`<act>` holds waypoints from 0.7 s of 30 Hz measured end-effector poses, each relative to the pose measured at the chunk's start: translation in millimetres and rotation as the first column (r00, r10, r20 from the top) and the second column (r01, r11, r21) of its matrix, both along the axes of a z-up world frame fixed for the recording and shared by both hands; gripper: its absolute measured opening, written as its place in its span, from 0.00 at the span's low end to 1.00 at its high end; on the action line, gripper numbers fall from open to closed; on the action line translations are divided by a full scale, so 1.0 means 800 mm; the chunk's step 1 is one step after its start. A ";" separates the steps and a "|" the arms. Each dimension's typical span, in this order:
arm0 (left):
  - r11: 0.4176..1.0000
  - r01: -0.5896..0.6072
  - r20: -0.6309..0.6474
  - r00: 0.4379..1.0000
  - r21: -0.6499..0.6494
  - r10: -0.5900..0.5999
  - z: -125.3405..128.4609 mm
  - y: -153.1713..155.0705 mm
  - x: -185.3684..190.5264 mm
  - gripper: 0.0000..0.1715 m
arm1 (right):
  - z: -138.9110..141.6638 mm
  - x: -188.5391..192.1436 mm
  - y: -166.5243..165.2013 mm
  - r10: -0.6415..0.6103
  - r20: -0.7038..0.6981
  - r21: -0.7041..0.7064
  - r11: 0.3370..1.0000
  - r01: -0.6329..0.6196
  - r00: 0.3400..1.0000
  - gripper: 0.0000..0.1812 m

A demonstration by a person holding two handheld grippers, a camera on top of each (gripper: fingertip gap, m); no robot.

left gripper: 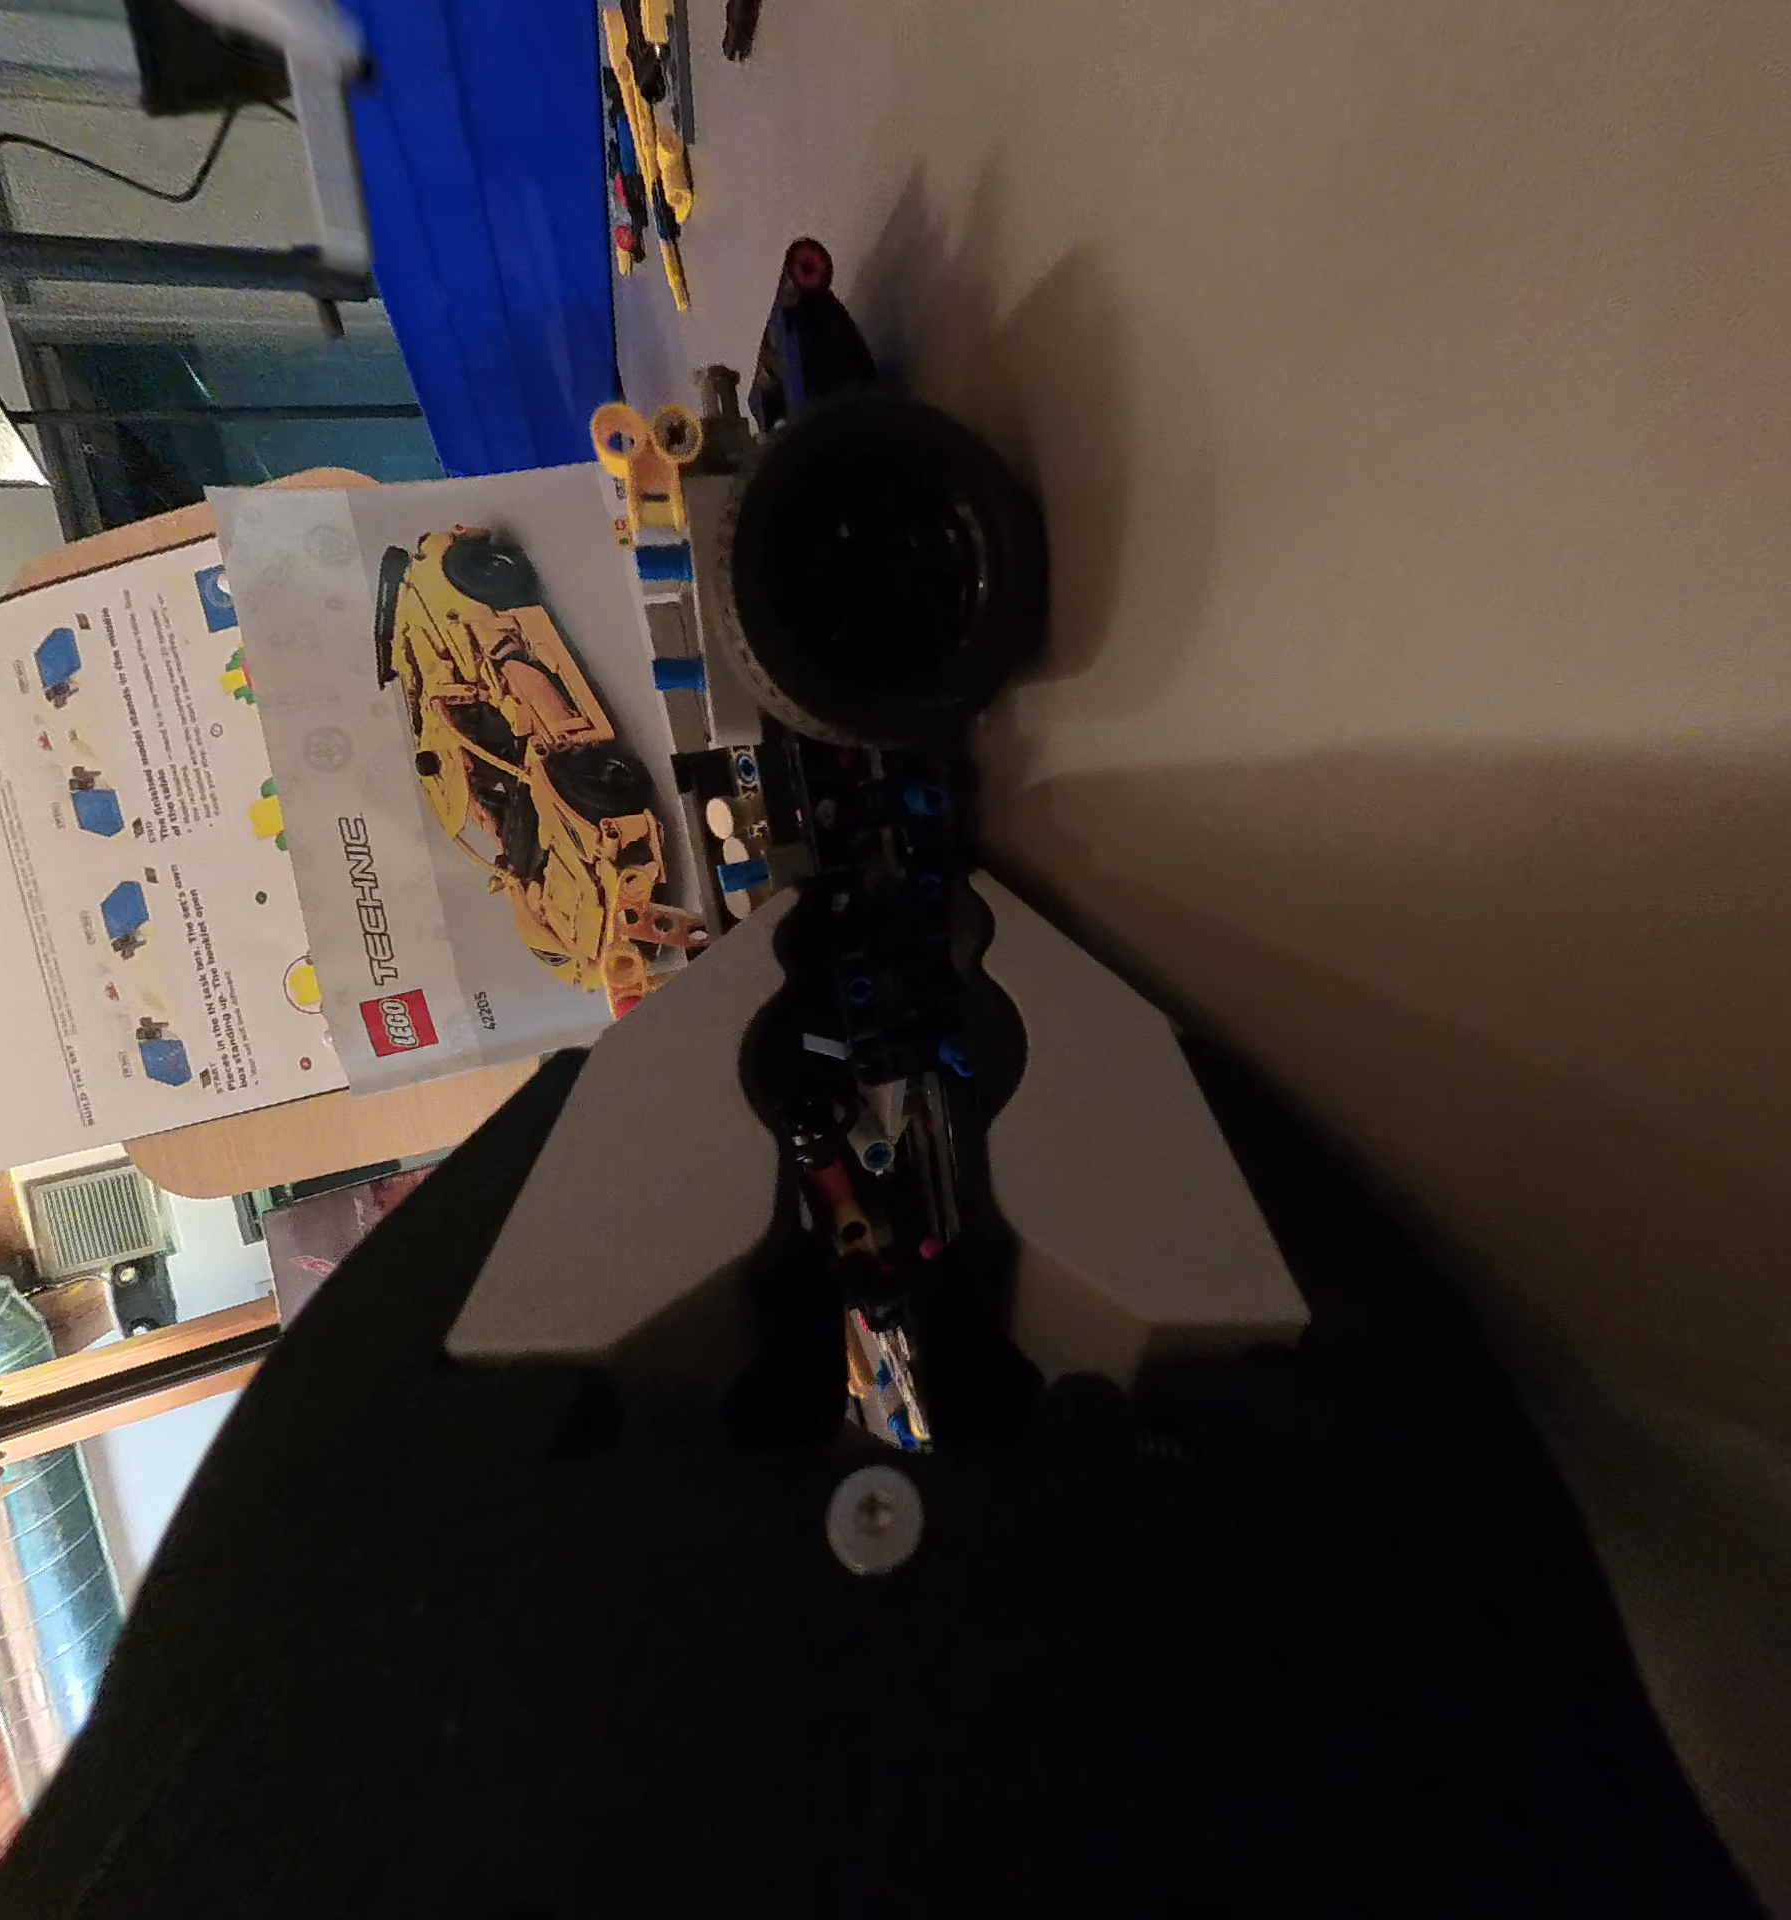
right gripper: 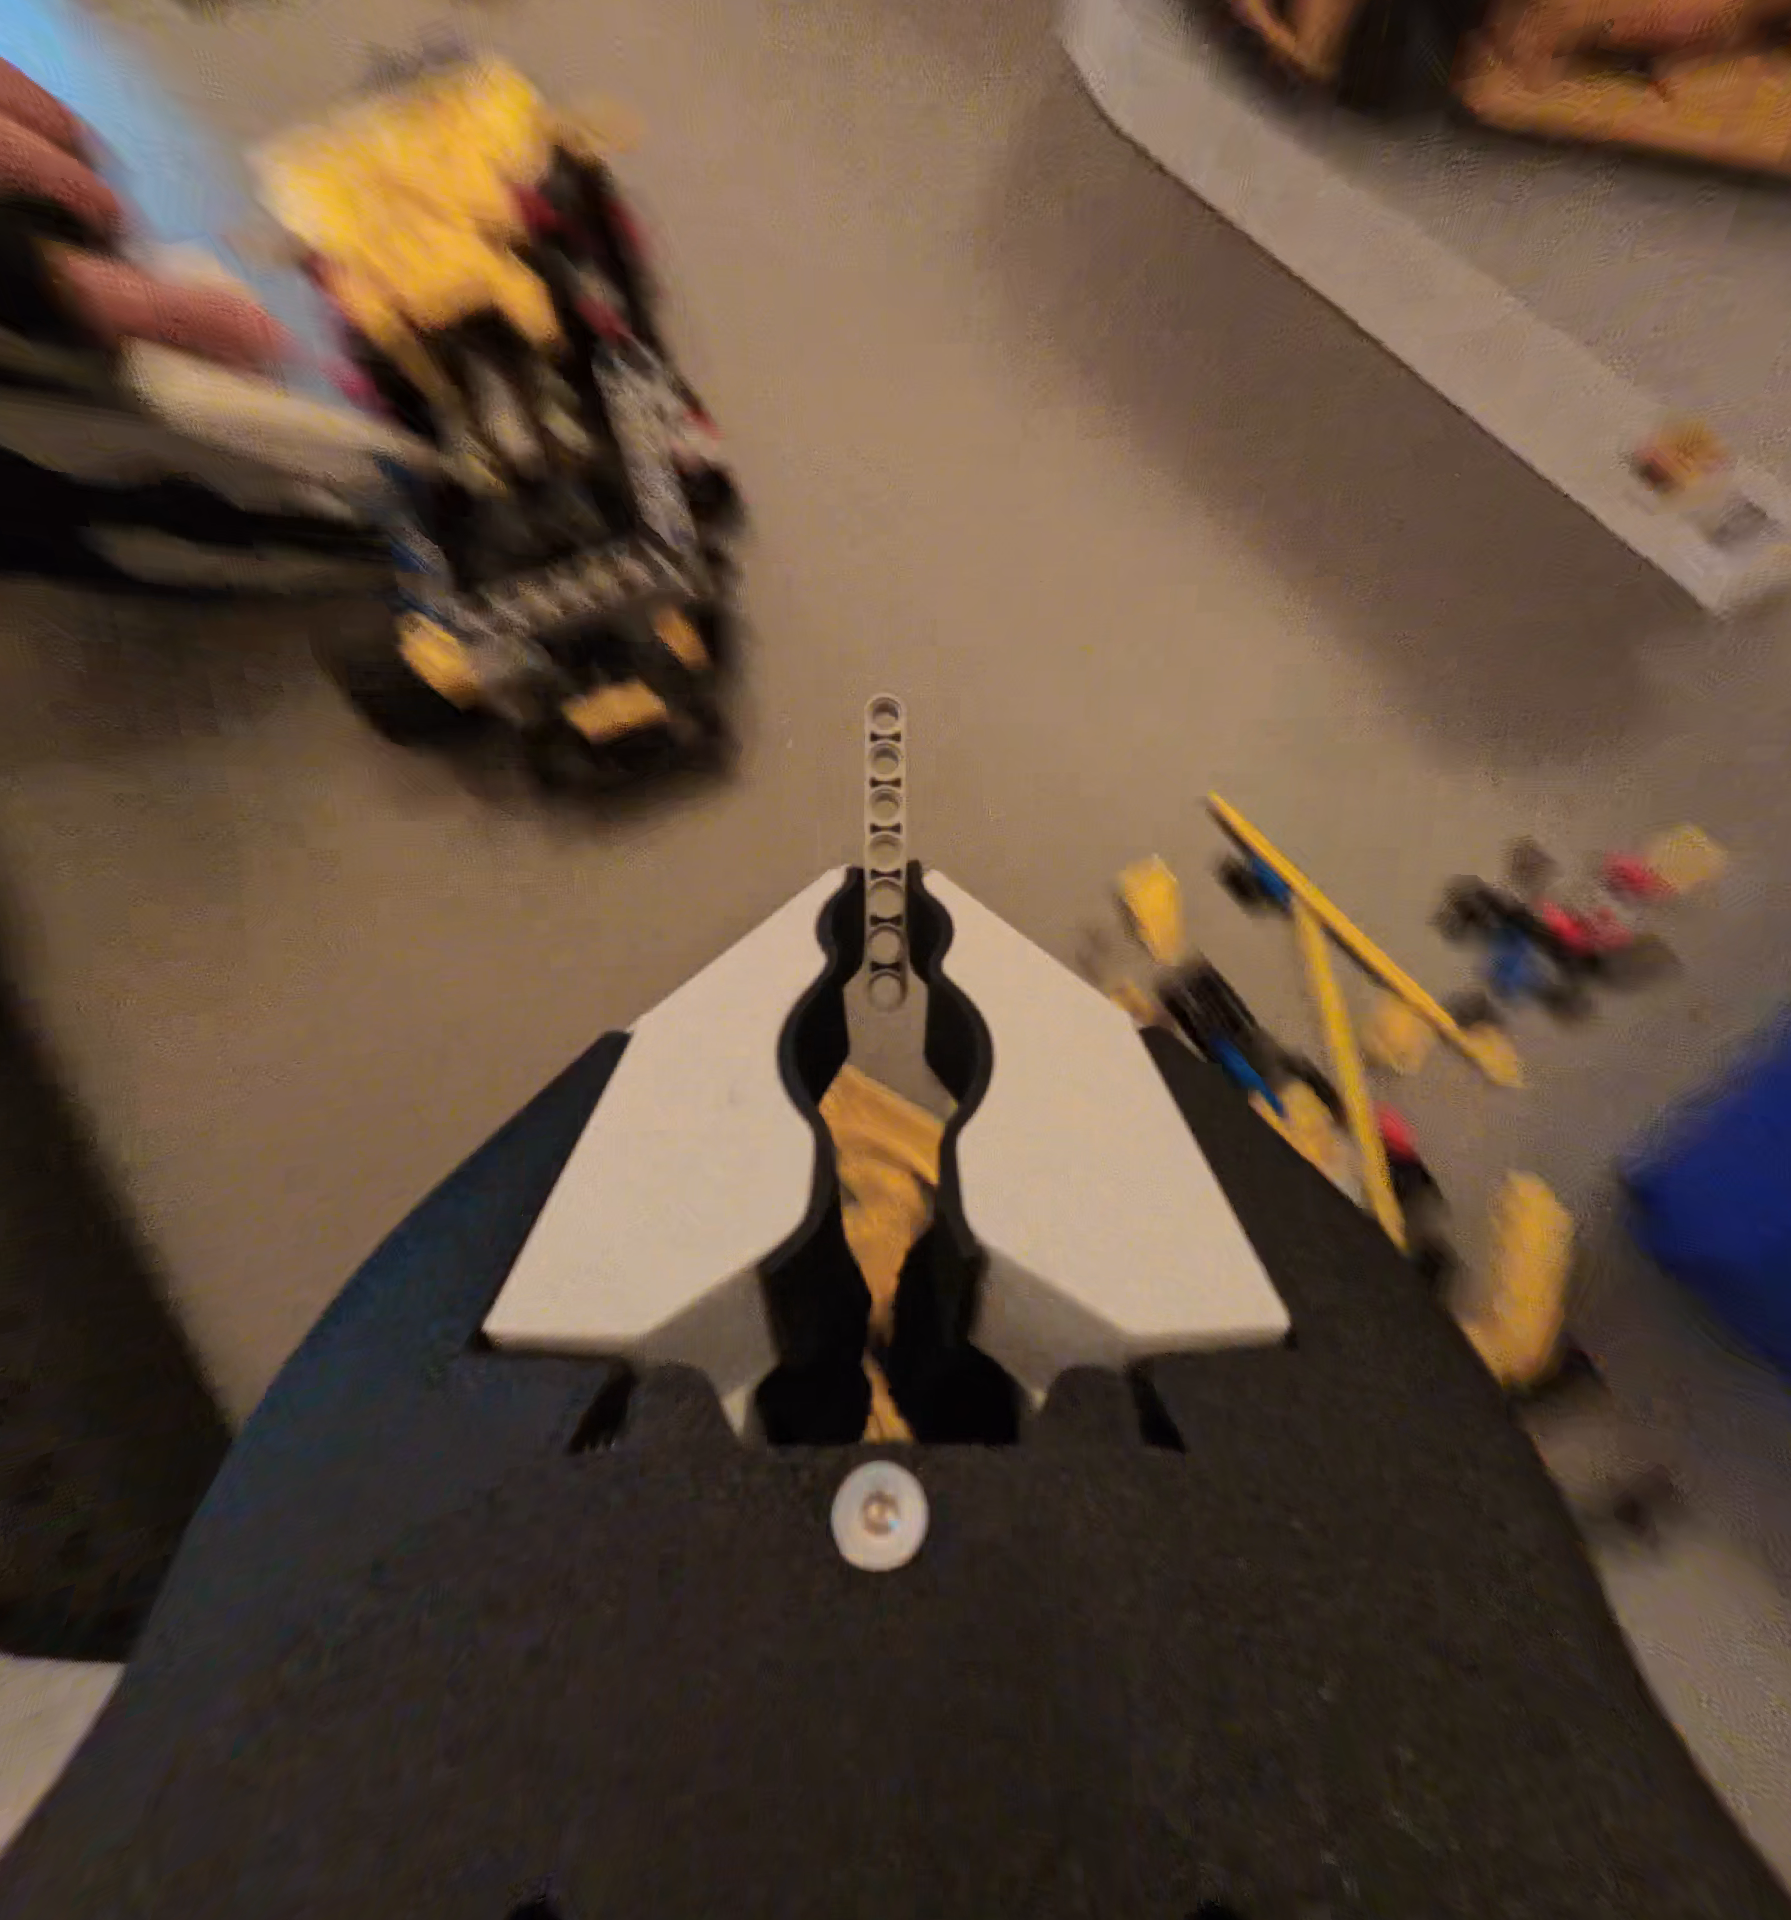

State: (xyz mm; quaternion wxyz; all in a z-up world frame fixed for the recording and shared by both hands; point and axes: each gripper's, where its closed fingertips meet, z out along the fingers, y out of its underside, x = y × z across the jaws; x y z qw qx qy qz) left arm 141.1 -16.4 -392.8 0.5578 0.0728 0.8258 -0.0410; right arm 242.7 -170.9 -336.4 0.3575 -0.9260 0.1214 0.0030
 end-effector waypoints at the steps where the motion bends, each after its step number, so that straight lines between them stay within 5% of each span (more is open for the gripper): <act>1: 1.000 0.003 0.004 1.000 0.002 -0.003 0.000 0.001 0.000 0.14 | -0.006 0.012 -0.029 -0.055 0.038 -0.072 0.996 0.057 0.998 0.03; 7: 1.000 0.009 -0.004 1.000 0.013 -0.009 0.000 0.003 -0.003 0.14 | -0.032 0.031 -0.110 -0.112 0.081 -0.276 0.952 0.130 0.990 0.13; 11: 1.000 0.026 -0.021 0.999 0.003 -0.026 0.000 0.003 -0.008 0.14 | 0.002 0.040 -0.098 -0.141 0.066 -0.182 0.972 0.150 0.988 0.14; 16: 1.000 0.025 -0.025 0.999 -0.001 -0.025 0.000 0.003 -0.010 0.14 | 0.040 0.013 0.031 0.030 0.091 0.025 0.999 -0.033 0.995 0.14; 19: 1.000 0.024 -0.028 0.999 -0.013 -0.025 0.000 0.003 -0.010 0.14 | 0.008 -0.038 0.129 0.245 0.072 0.041 0.968 -0.248 0.967 0.13; 21: 1.000 0.022 -0.030 0.999 -0.020 -0.023 0.000 0.002 -0.010 0.14 | -0.027 -0.048 0.159 0.304 0.012 -0.056 0.951 -0.303 0.953 0.14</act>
